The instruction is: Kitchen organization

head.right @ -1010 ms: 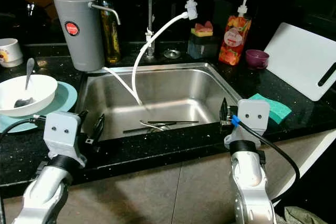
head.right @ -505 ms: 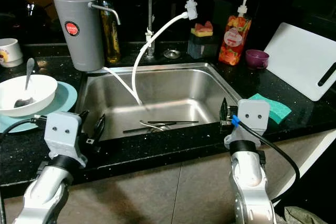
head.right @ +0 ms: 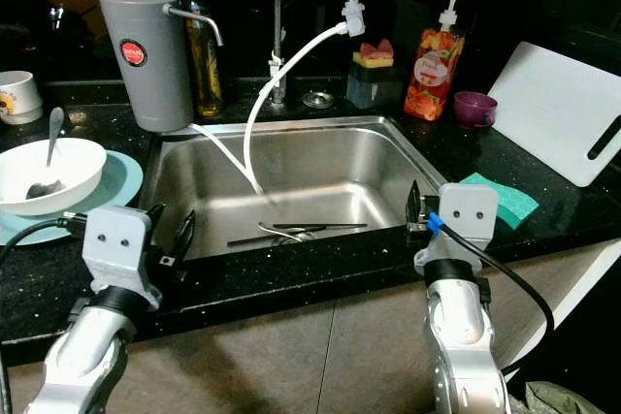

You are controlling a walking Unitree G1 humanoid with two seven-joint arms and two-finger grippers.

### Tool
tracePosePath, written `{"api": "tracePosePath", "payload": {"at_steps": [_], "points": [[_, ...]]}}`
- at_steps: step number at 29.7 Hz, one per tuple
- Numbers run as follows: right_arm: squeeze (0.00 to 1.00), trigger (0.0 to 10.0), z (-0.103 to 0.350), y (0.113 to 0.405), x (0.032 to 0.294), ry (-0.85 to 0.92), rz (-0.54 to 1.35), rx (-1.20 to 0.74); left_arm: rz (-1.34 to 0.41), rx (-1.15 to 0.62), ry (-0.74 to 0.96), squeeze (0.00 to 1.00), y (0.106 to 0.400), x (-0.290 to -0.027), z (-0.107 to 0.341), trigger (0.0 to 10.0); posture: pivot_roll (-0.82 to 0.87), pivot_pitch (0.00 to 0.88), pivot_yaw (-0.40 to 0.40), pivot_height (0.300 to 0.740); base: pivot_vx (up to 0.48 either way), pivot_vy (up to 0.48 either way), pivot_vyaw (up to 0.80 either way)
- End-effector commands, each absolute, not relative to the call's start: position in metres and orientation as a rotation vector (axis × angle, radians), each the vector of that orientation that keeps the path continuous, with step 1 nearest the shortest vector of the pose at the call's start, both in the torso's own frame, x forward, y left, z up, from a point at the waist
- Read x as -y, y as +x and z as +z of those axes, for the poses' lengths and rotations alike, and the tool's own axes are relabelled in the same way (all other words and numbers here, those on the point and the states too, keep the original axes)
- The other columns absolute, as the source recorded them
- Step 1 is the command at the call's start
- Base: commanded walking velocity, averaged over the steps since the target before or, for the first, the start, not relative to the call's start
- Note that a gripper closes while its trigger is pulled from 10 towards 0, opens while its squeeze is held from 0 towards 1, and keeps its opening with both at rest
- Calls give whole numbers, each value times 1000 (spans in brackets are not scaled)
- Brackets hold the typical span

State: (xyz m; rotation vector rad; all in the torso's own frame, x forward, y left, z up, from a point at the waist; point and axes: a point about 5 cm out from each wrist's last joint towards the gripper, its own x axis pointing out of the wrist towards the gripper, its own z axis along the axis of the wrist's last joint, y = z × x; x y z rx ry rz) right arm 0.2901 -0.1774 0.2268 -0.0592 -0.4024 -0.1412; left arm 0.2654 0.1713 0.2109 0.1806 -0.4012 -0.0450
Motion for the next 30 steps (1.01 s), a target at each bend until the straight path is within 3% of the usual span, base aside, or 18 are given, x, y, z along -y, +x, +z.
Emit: {"api": "tracePosePath", "payload": {"at_steps": [1, 30], "points": [[0, 10000, 228, 290, 179, -63, -147, 407, -52, 397, 179, 0, 266, -169, 209, 10000, 109, 106, -83, 740, 0, 0, 0], [0, 10000, 227, 291, 178, -55, -148, 406, -46, 403, 183, 0, 267, -170, 210, 10000, 117, 107, -84, 740, 0, 0, 0]]}}
